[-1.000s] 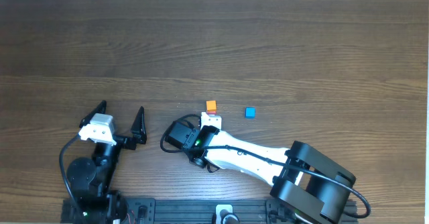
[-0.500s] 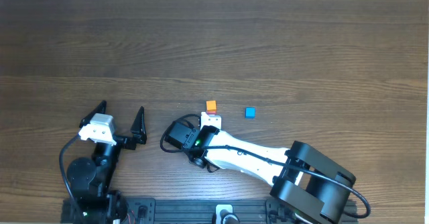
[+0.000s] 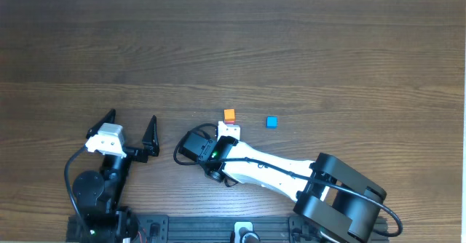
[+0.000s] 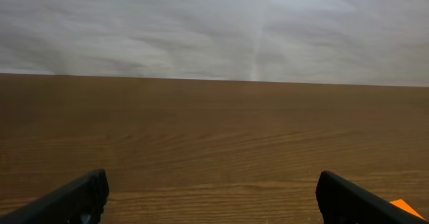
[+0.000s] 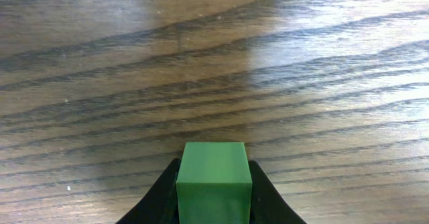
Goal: Stack Cubes
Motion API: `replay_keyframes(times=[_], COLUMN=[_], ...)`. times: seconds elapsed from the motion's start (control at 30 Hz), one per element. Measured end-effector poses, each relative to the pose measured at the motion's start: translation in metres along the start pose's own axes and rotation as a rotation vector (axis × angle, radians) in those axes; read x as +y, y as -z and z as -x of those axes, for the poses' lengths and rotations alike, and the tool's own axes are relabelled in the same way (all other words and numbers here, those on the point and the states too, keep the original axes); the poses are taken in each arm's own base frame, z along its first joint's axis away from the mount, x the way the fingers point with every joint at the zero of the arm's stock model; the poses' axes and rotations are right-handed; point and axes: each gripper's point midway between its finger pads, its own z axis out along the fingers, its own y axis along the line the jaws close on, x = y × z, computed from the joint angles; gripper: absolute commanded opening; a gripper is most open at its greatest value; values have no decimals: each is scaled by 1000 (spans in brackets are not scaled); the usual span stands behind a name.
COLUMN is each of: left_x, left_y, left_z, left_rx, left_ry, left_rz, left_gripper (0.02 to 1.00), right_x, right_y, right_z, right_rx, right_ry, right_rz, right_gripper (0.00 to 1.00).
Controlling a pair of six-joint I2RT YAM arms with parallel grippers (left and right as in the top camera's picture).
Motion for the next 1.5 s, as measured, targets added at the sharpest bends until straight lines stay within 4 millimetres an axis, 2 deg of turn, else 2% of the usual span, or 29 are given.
replay_keyframes(times=[0.1, 0.17, 0.27, 0.3, 0.37, 0.43, 0.53, 0.6, 0.77, 0.9, 1.07, 1.5], left_x=[0, 0, 0, 0, 0, 0, 0, 0, 0, 0, 0, 0], left_y=[0, 0, 0, 0, 0, 0, 0, 0, 0, 0, 0, 0], left_z=[0, 0, 0, 0, 0, 0, 0, 0, 0, 0, 0, 0], left_rx=[0, 0, 0, 0, 0, 0, 0, 0, 0, 0, 0, 0], left_ry=[0, 0, 0, 0, 0, 0, 0, 0, 0, 0, -1, -3], left_rz=[0, 0, 0, 0, 0, 0, 0, 0, 0, 0, 0, 0], left_gripper=[1000, 1000, 1000, 1000, 998, 1000, 1000, 1000, 993, 1000, 1000, 1000], right_x=[-5, -10, -10, -8, -1, -1, -3, -10, -22, -14, -1, 1], right_y=[4, 15, 48, 62, 107, 127, 148, 146, 115, 97, 89, 77], right_z=[-1, 3, 17, 26, 62, 84, 115, 126, 137, 137, 139, 134], right_rx=[5, -1, -34, -51, -121, -158, -205, -203, -136, -97, -88, -45], right_ry=[5, 8, 15, 11, -10, -15, -34, -43, -41, -16, 8, 31], right_rz=[-28, -55, -64, -52, 0, 25, 62, 55, -9, -9, 35, 28], right_gripper=[134, 130, 119, 115, 102, 93, 86, 86, 80, 77, 75, 69])
